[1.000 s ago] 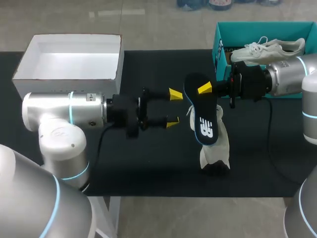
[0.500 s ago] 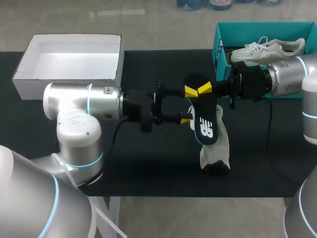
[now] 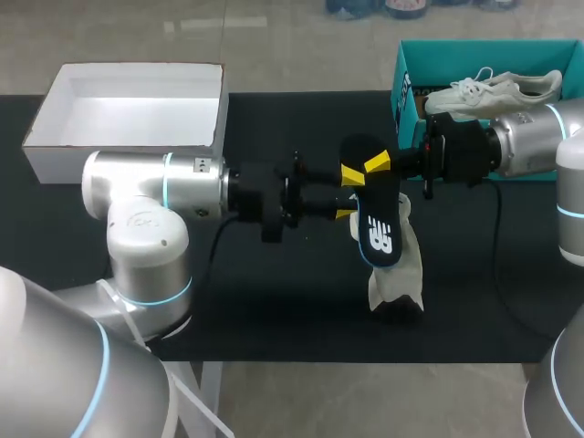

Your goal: Take the shoe out of the shoebox, open the shoe tongue, remove and reinsert the insole, then place the shoe into the shoebox

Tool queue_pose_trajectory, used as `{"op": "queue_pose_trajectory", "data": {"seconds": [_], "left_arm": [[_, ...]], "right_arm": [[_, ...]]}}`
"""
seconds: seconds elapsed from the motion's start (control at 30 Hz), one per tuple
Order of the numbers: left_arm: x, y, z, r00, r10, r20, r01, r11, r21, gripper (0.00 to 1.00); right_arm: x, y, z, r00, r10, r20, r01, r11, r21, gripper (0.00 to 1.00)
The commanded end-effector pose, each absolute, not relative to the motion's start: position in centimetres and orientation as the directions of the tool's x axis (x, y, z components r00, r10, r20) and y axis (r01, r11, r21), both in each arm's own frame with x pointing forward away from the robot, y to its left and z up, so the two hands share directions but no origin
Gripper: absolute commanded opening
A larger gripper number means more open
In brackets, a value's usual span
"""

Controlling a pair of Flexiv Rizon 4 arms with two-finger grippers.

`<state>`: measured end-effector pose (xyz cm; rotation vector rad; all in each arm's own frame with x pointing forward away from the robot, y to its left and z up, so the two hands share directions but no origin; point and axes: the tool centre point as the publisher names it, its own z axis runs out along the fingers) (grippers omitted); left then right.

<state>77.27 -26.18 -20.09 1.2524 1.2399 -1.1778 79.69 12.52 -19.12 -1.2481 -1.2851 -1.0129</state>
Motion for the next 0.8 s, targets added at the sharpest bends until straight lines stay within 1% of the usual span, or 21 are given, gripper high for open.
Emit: {"op": "queue_pose_trajectory", "data": {"seconds": [0.03,0.07,0.1,0.2,0.23,0.27,0.3,0.47,0.53,0.63,0.67,0.73,0.8], "left_arm": [[77.3,-26.46,-20.04,0.014,0.048,-0.999,1.0,0.001,0.014,0.61],[77.31,-26.52,-20.0,0.016,0.047,-0.999,1.0,0.0,0.016,0.59],[77.32,-26.58,-19.96,0.017,0.047,-0.999,1.0,0.0,0.017,0.52],[77.33,-26.65,-19.91,0.021,0.048,-0.999,1.0,-0.002,0.021,0.47],[77.33,-26.65,-19.9,0.022,0.048,-0.999,1.0,-0.002,0.022,0.42],[77.33,-26.66,-19.9,0.024,0.049,-0.999,1.0,-0.001,0.024,0.3],[77.34,-26.66,-19.9,0.024,0.049,-0.999,1.0,-0.001,0.024,0.25],[77.39,-26.7,-19.94,0.025,0.049,-0.998,1.0,-0.001,0.025,0.27],[77.39,-26.71,-19.95,0.024,0.047,-0.999,1.0,0.0,0.024,0.25],[77.4,-26.73,-19.97,0.024,0.044,-0.999,1.0,0.001,0.024,0.19],[77.41,-26.73,-19.97,0.024,0.043,-0.999,1.0,0.001,0.025,0.15],[77.44,-26.73,-19.94,0.026,0.041,-0.999,1.0,0.003,0.026,0.0],[77.46,-26.72,-19.93,0.027,0.039,-0.999,1.0,0.003,0.027,0.0]], "right_arm": [[79.62,12.59,-19.11,0.073,0.123,0.99,0.991,0.102,-0.085,0.0],[79.62,12.59,-19.11,0.073,0.123,0.99,0.991,0.102,-0.085,0.0],[79.62,12.59,-19.11,0.073,0.123,0.99,0.991,0.102,-0.085,0.0],[79.62,12.59,-19.11,0.073,0.123,0.99,0.991,0.102,-0.085,0.0],[79.62,12.59,-19.11,0.073,0.123,0.99,0.991,0.102,-0.085,0.0],[79.62,12.59,-19.11,0.073,0.123,0.99,0.991,0.102,-0.085,0.0],[79.62,12.59,-19.11,0.073,0.123,0.99,0.991,0.102,-0.085,0.0],[79.62,12.59,-19.11,0.073,0.123,0.99,0.991,0.102,-0.085,0.0],[79.62,12.59,-19.11,0.073,0.123,0.99,0.991,0.102,-0.085,0.0],[79.62,12.59,-19.11,0.073,0.123,0.99,0.991,0.102,-0.085,0.0],[79.62,12.59,-19.11,0.073,0.123,0.99,0.991,0.102,-0.085,0.0],[79.62,12.59,-19.11,0.073,0.123,0.99,0.991,0.102,-0.085,0.0],[79.62,12.59,-19.11,0.073,0.123,0.99,0.991,0.102,-0.085,0.0]]}}
